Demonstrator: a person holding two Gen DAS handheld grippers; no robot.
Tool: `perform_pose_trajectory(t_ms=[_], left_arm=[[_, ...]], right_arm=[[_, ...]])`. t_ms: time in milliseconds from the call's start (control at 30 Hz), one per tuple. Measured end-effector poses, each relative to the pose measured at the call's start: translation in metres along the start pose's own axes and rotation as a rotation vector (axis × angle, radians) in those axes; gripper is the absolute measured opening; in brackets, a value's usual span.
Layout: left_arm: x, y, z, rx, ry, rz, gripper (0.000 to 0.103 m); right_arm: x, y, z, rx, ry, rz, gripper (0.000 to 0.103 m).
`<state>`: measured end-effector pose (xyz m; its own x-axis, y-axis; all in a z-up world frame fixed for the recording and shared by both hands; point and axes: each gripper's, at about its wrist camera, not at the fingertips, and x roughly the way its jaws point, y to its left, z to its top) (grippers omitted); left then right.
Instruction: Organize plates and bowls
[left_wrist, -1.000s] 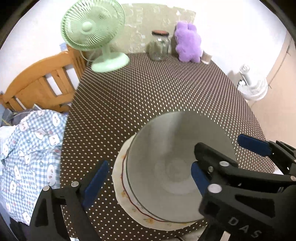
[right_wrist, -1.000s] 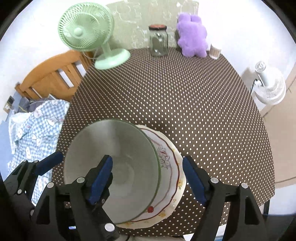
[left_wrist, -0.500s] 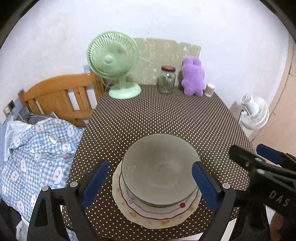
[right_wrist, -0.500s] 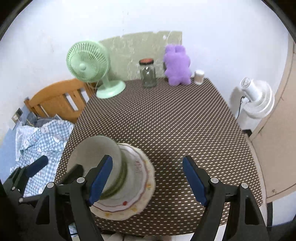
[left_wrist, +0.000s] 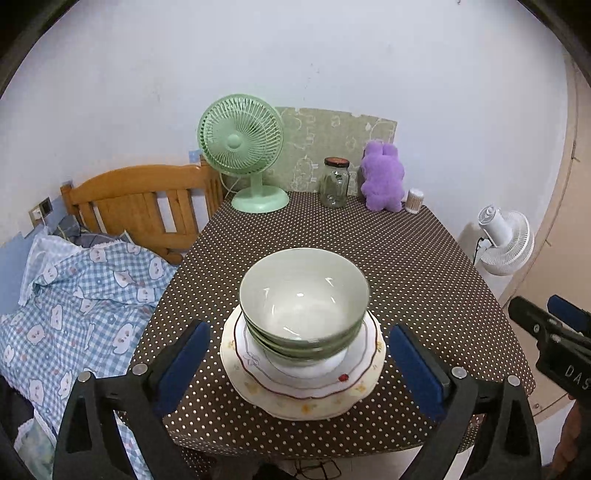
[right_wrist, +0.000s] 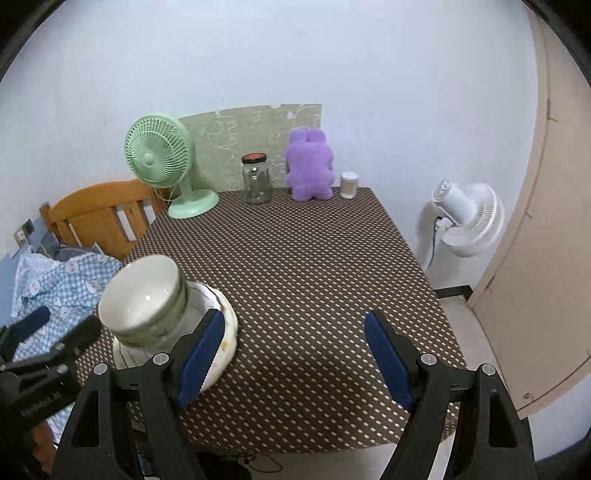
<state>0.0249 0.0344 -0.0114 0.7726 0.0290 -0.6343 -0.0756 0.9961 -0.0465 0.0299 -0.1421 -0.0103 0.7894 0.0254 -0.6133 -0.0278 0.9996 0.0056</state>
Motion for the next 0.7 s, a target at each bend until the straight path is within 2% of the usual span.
perform_pose_trajectory(t_ms=[233, 433, 700], left_arm=[[-0.011, -0.019, -0.026, 0.039, -0.051, 0.012, 0.102], [-0.016, -0.027, -0.032, 0.037, -0.082, 0.006, 0.103], [-0.019, -0.025, -0.037, 0.009, -0.087, 0.011, 0.103]], right_arm=[[-0.012, -0.014, -0.032, 0.003, -0.03, -0.007, 0.083], [-0.016, -0.024, -0.044, 0.029, -0.075, 0.002, 0.088], [-0.014, -0.026, -0.05, 0.03, -0.082, 0.021, 0.089]])
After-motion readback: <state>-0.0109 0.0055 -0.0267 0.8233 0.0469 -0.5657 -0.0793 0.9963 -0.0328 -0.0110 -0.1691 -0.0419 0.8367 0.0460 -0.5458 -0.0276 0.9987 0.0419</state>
